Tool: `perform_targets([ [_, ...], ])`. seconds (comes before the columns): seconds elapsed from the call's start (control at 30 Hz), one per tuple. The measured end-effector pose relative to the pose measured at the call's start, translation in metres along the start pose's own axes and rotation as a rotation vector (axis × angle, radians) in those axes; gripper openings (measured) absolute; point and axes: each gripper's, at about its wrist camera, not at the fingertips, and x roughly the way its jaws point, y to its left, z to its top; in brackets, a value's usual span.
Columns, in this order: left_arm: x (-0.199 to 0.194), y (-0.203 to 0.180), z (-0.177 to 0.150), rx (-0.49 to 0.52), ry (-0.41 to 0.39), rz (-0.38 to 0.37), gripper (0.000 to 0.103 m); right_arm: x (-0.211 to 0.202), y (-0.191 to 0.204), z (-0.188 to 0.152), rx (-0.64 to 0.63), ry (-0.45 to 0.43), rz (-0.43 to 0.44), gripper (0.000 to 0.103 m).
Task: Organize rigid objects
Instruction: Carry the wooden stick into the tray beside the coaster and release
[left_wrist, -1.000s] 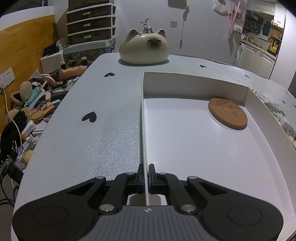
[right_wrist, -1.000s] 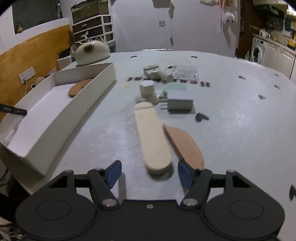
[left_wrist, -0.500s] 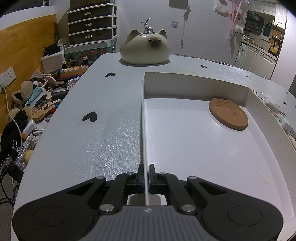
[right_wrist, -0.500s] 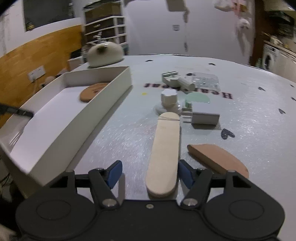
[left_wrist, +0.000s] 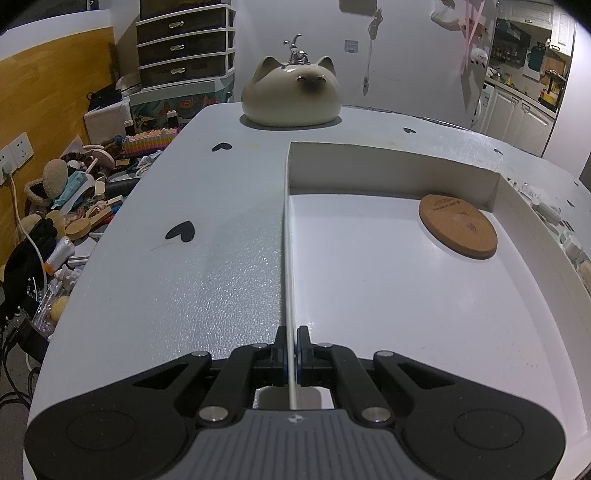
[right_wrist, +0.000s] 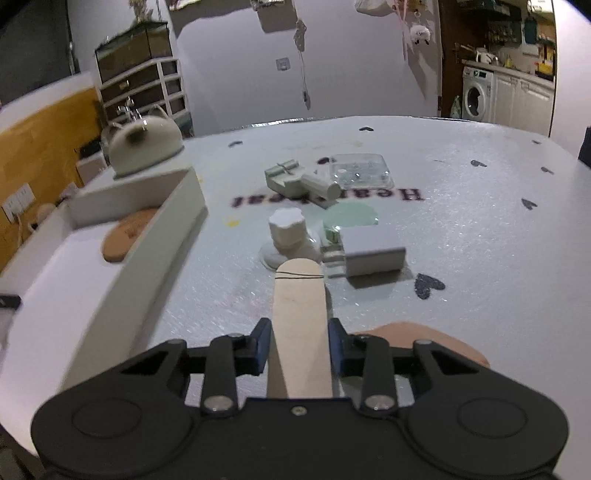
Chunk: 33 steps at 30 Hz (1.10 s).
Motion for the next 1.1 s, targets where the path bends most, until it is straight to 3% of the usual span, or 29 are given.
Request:
perform_targets([
  [0.27,0.000,-0.002,0.000,0.004,-0.002,0.002,0.002,-0.026,0.046,0.027,-0.001,-0.089,0.174,0.034],
  [0.43,0.000,-0.002,-0.001,0.006,-0.005,0.000,0.002,-0.026,0.091,0.035,-0.039,-0.067,0.281,0.034],
  [0.57,0.000,-0.001,0.000,0.005,-0.003,-0.004,0.002,-0.010,0.122,0.034,-0.043,0.004,0.327,0.034],
  [0.73,0.000,-0.001,0.000,0.003,-0.004,-0.005,0.002,0.016,0.153,0.031,-0.050,0.090,0.286,0.034],
  [0.93,0.000,-0.001,0.000,0.001,-0.005,-0.008,0.002,0.033,0.171,0.028,-0.114,0.113,0.186,0.034],
  [1.1,0.000,0.000,0.000,0.001,-0.005,-0.010,0.002,0.041,0.171,0.026,-0.115,0.149,0.159,0.036],
])
